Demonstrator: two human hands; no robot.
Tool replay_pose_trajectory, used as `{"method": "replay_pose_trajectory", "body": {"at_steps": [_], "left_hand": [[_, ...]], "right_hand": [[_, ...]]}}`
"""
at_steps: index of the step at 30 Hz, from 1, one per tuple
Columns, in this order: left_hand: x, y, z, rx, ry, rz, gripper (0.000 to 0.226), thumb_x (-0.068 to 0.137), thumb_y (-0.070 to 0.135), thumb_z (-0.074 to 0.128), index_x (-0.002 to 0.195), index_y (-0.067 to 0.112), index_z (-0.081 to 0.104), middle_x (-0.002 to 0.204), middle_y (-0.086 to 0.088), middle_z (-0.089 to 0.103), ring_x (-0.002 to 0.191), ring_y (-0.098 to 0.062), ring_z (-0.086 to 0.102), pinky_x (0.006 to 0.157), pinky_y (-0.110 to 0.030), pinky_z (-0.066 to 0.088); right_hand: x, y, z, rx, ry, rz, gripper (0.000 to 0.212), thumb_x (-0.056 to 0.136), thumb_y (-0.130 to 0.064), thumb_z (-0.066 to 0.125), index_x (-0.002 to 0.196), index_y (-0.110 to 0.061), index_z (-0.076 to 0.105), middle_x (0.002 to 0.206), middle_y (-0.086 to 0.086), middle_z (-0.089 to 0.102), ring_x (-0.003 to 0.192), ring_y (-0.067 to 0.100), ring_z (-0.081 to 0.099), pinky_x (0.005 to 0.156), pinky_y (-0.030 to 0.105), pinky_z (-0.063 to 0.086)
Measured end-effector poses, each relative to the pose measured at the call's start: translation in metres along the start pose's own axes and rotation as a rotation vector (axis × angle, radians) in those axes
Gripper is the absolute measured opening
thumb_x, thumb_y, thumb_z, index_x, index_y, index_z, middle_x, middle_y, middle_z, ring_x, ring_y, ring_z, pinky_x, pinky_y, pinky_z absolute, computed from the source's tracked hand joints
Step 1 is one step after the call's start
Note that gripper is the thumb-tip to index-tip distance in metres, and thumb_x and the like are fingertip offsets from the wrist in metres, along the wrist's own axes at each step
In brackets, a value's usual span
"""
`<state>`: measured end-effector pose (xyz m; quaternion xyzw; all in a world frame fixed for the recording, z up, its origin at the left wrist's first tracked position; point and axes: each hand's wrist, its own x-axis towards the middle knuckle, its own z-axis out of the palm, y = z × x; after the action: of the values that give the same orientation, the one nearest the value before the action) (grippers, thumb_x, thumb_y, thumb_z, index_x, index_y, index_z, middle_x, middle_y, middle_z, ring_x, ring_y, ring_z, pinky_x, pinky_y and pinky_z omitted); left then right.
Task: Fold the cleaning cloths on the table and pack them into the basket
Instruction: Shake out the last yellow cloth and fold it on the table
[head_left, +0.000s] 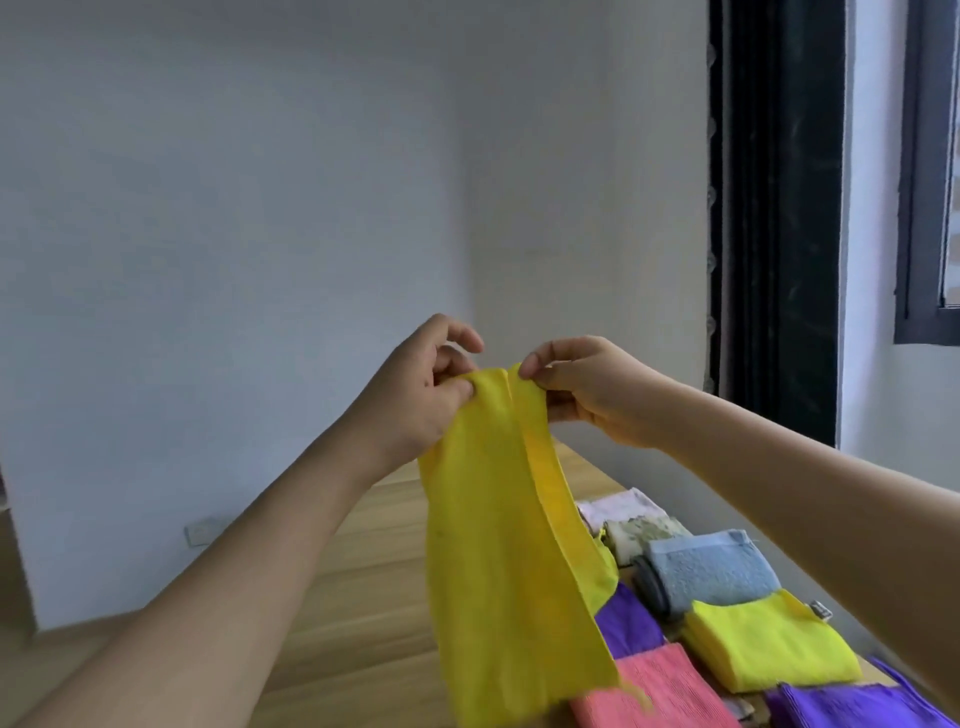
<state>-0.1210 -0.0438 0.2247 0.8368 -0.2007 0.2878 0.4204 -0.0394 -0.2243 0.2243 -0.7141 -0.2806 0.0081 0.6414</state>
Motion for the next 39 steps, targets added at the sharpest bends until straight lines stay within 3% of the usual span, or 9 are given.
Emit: {"method": "replay_pose_trajectory", "body": {"at_steps": [5,15,20,24,27,30,33,35,39], "left_hand": [[0.004,-0.005,0.004,-0.019,0.067,0.04,0.027,0.086,-0.003,0.061,0.1,0.012,0.045,0.09,-0.002,0.059,0.073,-0.019,0.054,0.067,-0.036,0.048],[0.012,0.023,0.031,-0.094,-0.039,0.043,0.033,0.081,-0.002,0.07,0.093,0.015,0.045,0.083,-0.008,0.064,0.073,-0.016,0.059,0.064,-0.029,0.051],[0.014,0.04,0.053,-0.06,0.024,0.026,0.025,0.081,0.002,0.07,0.093,0.011,0.05,0.077,-0.004,0.064,0.067,-0.01,0.057,0.061,-0.02,0.049],[0.012,0.037,0.055,-0.031,-0.247,-0.137,0.013,0.087,0.02,0.069,0.092,0.015,0.058,0.086,-0.007,0.067,0.078,-0.016,0.06,0.072,-0.032,0.048],[0.003,0.034,0.049,0.207,-0.456,-0.174,0.013,0.091,0.03,0.062,0.083,0.019,0.064,0.08,0.003,0.066,0.073,-0.012,0.06,0.069,-0.032,0.047],[-0.004,0.034,0.047,0.578,-0.471,-0.13,0.026,0.094,0.029,0.05,0.068,0.023,0.051,0.069,0.004,0.053,0.063,-0.013,0.049,0.059,-0.028,0.037],[-0.008,0.028,0.047,1.052,-0.349,-0.035,0.022,0.092,0.021,0.037,0.074,0.023,0.05,0.079,0.001,0.058,0.076,-0.02,0.054,0.076,-0.034,0.04],[-0.009,0.02,0.044,1.242,-0.226,0.038,0.018,0.087,0.013,0.037,0.079,0.021,0.051,0.086,0.0,0.061,0.084,-0.023,0.053,0.082,-0.036,0.036],[-0.013,0.008,0.037,1.28,-0.076,0.011,0.014,0.085,0.004,0.039,0.088,0.017,0.043,0.088,-0.005,0.039,0.074,-0.023,0.041,0.063,-0.033,0.034]], "right_hand": [[-0.006,0.001,0.005,-0.004,-0.03,0.03,0.035,0.088,0.011,0.032,0.09,-0.003,0.064,0.089,0.016,0.064,0.076,0.026,0.064,0.072,0.033,0.058],[-0.047,-0.006,-0.026,-0.243,-0.059,-0.088,0.019,0.09,-0.01,0.06,0.107,-0.002,0.064,0.099,0.013,0.068,0.089,0.021,0.065,0.091,0.042,0.054],[-0.061,-0.013,-0.042,-0.335,0.033,-0.176,0.006,0.089,-0.011,0.064,0.091,-0.006,0.066,0.086,0.015,0.065,0.077,0.022,0.062,0.085,0.042,0.055],[-0.063,-0.014,-0.059,-0.367,0.113,-0.179,0.013,0.09,-0.004,0.056,0.08,-0.011,0.061,0.073,0.007,0.056,0.069,0.019,0.054,0.071,0.037,0.05],[-0.065,-0.012,-0.075,-0.418,0.228,-0.183,0.012,0.087,-0.002,0.053,0.081,-0.008,0.06,0.071,0.006,0.052,0.067,0.019,0.05,0.066,0.034,0.047],[-0.064,-0.005,-0.083,-0.585,0.268,-0.207,0.01,0.085,-0.006,0.055,0.08,-0.012,0.061,0.067,0.001,0.053,0.058,0.009,0.047,0.058,0.026,0.043],[-0.06,0.007,-0.077,-0.736,0.279,-0.249,0.015,0.081,-0.007,0.053,0.077,-0.021,0.056,0.057,-0.007,0.049,0.044,0.002,0.038,0.047,0.018,0.034],[-0.055,0.019,-0.068,-0.788,0.265,-0.286,0.017,0.082,-0.005,0.048,0.09,-0.019,0.056,0.058,-0.004,0.051,0.045,0.004,0.039,0.044,0.015,0.032],[-0.033,0.039,-0.051,-0.98,0.216,-0.349,0.031,0.09,-0.008,0.041,0.116,-0.017,0.055,0.072,0.002,0.058,0.063,0.014,0.054,0.058,0.028,0.041]]}}
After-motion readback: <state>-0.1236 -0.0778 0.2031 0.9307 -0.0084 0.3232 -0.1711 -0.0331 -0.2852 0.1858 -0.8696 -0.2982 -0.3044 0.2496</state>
